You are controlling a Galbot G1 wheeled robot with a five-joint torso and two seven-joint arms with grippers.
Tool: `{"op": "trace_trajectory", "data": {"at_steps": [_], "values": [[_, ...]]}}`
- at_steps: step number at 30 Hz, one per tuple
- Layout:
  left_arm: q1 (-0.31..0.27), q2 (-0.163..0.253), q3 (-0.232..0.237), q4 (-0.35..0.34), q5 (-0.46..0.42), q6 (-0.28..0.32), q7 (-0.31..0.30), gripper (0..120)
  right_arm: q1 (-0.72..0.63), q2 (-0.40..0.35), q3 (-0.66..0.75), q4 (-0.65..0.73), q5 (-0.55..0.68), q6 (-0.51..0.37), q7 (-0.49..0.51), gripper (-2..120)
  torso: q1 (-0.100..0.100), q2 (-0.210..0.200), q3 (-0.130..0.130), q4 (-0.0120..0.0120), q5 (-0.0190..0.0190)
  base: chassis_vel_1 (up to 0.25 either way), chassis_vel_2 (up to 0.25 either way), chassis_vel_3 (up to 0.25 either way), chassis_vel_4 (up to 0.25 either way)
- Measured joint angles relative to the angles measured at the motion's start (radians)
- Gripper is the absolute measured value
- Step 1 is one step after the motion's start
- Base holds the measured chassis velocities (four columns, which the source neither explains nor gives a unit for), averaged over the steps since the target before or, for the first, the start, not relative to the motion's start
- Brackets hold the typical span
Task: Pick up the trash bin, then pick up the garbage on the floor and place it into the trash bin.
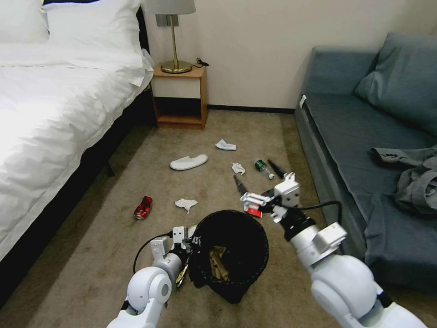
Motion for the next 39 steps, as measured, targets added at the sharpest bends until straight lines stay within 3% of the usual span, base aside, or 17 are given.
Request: {"op": "trace_trajectory", "data": {"at_steps": [8,10,18,27,33,39], "values": [[0.009,-0.006,-0.094,-0.084,0.024,-0.102,-0.029,3,-0.034,0.045,0.055,-0.061,0.027,-0.001,0.06,100,0.0,0.0,0.0,0.0,0.0,0.0,0.0,0.0,0.0],[-0.005,0.002,-0.138,-0.125,0.025,-0.158,-0.031,3,-0.028,0.069,0.052,-0.1,0.034,-0.004,0.086,100,0.0,0.0,0.0,0.0,0.0,0.0,0.0,0.0,0.0],[-0.053,0.031,-0.215,-0.186,0.032,-0.215,-0.047,3,-0.05,0.148,0.045,-0.191,0.031,-0.004,0.14,100,0.0,0.0,0.0,0.0001,0.0003,0.0,0.0,0.0,0.0],[-0.096,0.054,-0.217,-0.19,0.067,-0.252,-0.014,3,-0.071,0.266,0.083,-0.299,-0.013,0.045,0.145,100,0.0,0.0,0.0,0.0,-0.0001,0.0,0.0,0.0,0.0],[-0.098,0.079,-0.212,-0.185,0.058,-0.265,0.018,3,-0.069,0.328,0.088,-0.382,-0.09,0.095,0.129,100,0.0,0.0,0.0,0.0,0.0001,0.0,0.0,0.0,0.0],[-0.09,0.078,-0.207,-0.175,0.053,-0.277,0.039,3,-0.049,0.368,0.086,-0.436,-0.148,0.123,0.112,100,0.0,0.0,0.0,0.0,0.0,0.0,0.0,0.0,0.0]]}}
